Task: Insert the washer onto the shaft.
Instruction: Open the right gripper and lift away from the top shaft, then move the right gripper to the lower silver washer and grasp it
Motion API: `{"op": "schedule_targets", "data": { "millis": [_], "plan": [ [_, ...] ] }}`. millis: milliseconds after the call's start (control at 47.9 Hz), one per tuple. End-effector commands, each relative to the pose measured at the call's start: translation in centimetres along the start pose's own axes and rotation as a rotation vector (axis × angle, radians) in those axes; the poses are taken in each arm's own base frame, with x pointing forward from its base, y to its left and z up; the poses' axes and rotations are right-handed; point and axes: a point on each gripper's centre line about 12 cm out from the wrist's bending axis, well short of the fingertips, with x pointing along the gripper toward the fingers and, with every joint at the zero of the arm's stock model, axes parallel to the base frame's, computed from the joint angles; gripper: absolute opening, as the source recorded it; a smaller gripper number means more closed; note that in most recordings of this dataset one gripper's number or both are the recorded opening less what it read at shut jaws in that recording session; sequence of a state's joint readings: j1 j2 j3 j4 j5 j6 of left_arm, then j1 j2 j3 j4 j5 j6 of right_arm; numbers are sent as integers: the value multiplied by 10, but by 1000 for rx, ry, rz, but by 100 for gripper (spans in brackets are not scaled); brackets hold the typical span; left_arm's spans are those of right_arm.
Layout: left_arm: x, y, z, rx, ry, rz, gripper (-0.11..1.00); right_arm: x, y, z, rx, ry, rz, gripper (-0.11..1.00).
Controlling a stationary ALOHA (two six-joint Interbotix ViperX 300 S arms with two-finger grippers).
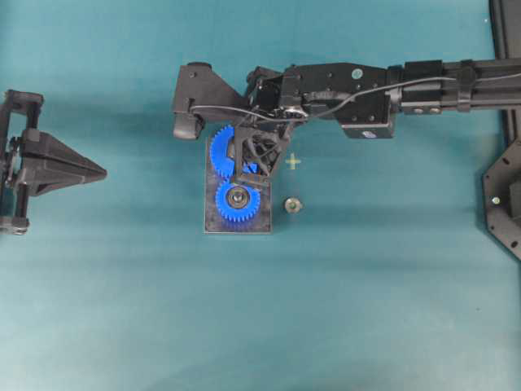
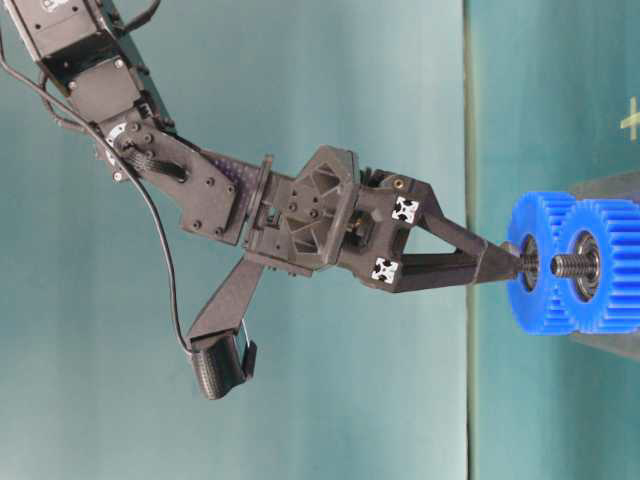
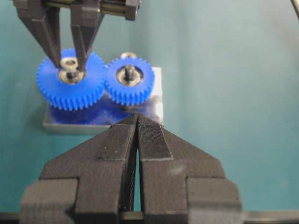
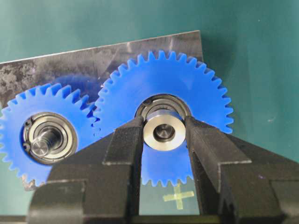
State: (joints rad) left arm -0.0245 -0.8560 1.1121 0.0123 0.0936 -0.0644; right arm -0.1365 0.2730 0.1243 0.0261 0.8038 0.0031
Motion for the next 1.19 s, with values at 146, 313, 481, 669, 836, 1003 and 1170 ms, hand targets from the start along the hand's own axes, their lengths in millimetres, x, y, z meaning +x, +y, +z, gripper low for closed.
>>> {"op": "schedule_targets", "data": {
  "millis": [146,313,481,669,836,1003,1170],
  "plan": [
    [0,0,2,-40,-6,1,0,-11,3,10,-12,-29,4,30],
    [-2,0,3,-40,-15,0,0,-10,3,11,-7,-21,4,33],
    [-4,0,4,-40,-24,-2,0,-9,2,10,-3,-9,3,53],
    [-4,0,4,-40,-25,0,0,-12,-1,12,6,-15,1,56],
    [-4,0,4,-40,-24,-2,0,-26,-6,10,18,-7,-3,56],
    [-4,0,3,-39,-17,0,0,-54,-6,-7,21,12,-3,56],
    [-4,0,0,-35,1,1,0,-74,8,-36,21,-4,12,56]
  ]
}}
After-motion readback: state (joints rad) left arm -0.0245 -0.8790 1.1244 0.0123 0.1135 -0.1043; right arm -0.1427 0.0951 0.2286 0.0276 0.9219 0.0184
